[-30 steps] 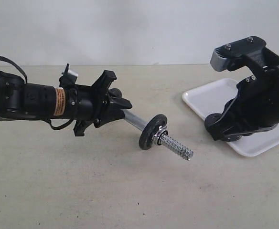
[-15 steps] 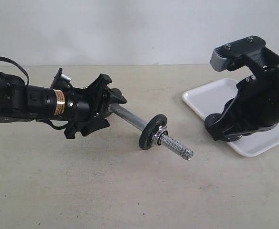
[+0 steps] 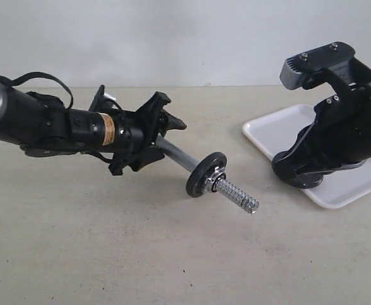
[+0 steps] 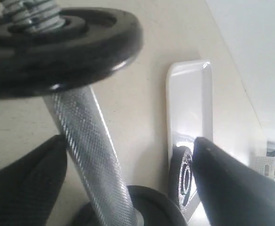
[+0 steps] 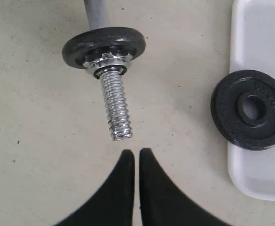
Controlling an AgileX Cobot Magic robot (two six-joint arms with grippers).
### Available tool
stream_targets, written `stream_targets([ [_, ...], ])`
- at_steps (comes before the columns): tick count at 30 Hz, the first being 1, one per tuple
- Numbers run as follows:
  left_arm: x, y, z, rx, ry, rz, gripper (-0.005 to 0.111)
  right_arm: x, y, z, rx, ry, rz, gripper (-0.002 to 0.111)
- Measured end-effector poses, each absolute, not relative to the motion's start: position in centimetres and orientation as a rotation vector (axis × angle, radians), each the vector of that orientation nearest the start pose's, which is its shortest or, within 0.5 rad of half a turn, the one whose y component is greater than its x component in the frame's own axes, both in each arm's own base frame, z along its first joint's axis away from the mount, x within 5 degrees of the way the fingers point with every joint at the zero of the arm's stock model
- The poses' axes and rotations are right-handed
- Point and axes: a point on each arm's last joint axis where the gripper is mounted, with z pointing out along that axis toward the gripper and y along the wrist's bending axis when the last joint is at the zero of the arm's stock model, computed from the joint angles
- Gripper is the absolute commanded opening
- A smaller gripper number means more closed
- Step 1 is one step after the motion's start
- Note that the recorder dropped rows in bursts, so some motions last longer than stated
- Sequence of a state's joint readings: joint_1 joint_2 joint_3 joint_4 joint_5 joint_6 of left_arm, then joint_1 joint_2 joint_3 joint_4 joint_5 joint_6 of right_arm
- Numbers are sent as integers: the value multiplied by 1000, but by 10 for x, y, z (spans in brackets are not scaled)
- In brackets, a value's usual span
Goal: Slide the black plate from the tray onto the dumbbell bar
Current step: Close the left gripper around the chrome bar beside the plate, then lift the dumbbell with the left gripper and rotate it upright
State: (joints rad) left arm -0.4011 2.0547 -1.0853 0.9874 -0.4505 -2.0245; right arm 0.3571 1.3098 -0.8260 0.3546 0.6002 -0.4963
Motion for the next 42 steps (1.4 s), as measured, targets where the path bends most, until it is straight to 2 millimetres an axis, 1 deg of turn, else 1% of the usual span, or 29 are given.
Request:
stream_targets([
  [4,363,-208,120,-577,2390,-1149,68,232,106,256,-781,2416,310,0],
  [6,363,-210,120,-581,2398,-1114,68,232,106,256,-787,2414,308,0],
  [12,368,-204,115,-656,2403,-1001,68,232,106,256,-790,2412,307,0],
  [17,385,-213,109,-673,2376,-1036,67,233,106,256,-788,2409,306,0],
  [22,407,-232,108,-625,2323,-1127,65,234,106,256,-784,2399,302,0],
  [27,421,-257,114,-557,2277,-1191,65,235,106,257,-777,2388,297,0],
  [29,423,-264,115,-541,2268,-1202,65,235,106,257,-774,2384,296,0],
  [32,426,-275,110,-527,2270,-1192,65,235,106,257,-772,2380,295,0],
  [36,429,-288,91,-548,2294,-1193,62,236,106,258,-771,2378,294,0],
  [38,431,-294,82,-557,2298,-1207,55,236,106,258,-771,2379,294,0],
  [39,434,-297,81,-565,2285,-1230,48,236,106,258,-771,2379,294,0],
  [42,443,-305,81,-585,2239,-1305,13,235,106,257,-773,2382,295,0],
])
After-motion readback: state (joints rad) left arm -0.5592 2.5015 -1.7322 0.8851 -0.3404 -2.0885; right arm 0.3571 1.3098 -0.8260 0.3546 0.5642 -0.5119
